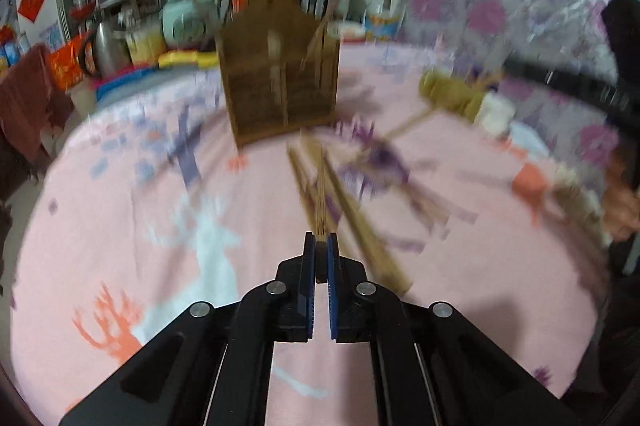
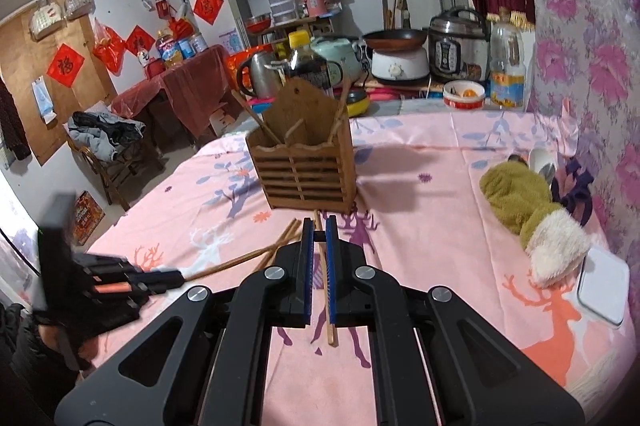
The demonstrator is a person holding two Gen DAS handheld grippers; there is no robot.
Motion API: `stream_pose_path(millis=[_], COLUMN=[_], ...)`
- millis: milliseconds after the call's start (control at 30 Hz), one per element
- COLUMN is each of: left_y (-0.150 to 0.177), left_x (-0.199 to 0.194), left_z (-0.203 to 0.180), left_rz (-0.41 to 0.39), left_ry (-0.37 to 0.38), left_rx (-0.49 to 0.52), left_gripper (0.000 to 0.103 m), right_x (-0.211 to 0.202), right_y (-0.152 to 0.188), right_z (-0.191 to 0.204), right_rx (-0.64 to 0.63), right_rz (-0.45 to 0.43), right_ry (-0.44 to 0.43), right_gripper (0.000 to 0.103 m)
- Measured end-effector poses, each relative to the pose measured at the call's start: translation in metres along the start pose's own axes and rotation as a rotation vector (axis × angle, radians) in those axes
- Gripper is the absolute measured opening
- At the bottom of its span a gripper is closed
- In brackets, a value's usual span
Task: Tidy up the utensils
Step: 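Raise both tools with their chopsticks above the wooden holder, then lower the chopsticks into the wooden holder and open both tools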
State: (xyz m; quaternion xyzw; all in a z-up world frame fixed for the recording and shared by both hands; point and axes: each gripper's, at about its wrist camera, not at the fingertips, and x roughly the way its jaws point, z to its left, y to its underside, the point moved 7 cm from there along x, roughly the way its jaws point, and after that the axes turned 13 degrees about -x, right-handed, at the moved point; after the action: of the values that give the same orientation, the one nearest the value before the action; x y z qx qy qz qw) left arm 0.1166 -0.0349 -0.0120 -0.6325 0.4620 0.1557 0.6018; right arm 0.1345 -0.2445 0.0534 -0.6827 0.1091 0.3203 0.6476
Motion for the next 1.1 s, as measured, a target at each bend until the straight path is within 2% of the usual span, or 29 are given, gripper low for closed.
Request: stream_pose_path(millis=[233,533,733,867,1000,1100], left_y=[-0.071,-0.143,-0.211,-0.251,-0.266,-0.257], left_x=[-0.035,-0.038,-0.053,-0.053,-0.03,-0.001], left_z=[-0.025,-0.039,-0.04,-0.025,0.001,0.022], left_rz=[-0.11,-0.157,-0.226,-0.256,-0.237,-0.182], left_ry=[0.01,0.015,0.004,-0.008,-0.028,-0.023], left_rx=[0.007,-0.007,-0.028,-0.064,-0.103,-0.143], left_gripper=[0.006,0.006,0.006,0.006,0.006,0.006], right_x=[-0.015,-0.005,0.0,0.009,0.037,0.083], right_y=[-0.034,-0.076,-0.146,-0.189,-0.209,-0.198], right_z=[0.007,0.012,-0.002,-0.015,-0.025,-0.032], right_rx=[-0.033,-0.069,-0.031,0.007,0.022,0.051], right_rz=[-0.05,-0.075,-0.181,-0.252,-0.279,-0.221], right_ry=[0.008,0.022,0.045,0.082,0.124,0.101], right_gripper=[0.007,0.006,0.006,0.006,0.007,0.007])
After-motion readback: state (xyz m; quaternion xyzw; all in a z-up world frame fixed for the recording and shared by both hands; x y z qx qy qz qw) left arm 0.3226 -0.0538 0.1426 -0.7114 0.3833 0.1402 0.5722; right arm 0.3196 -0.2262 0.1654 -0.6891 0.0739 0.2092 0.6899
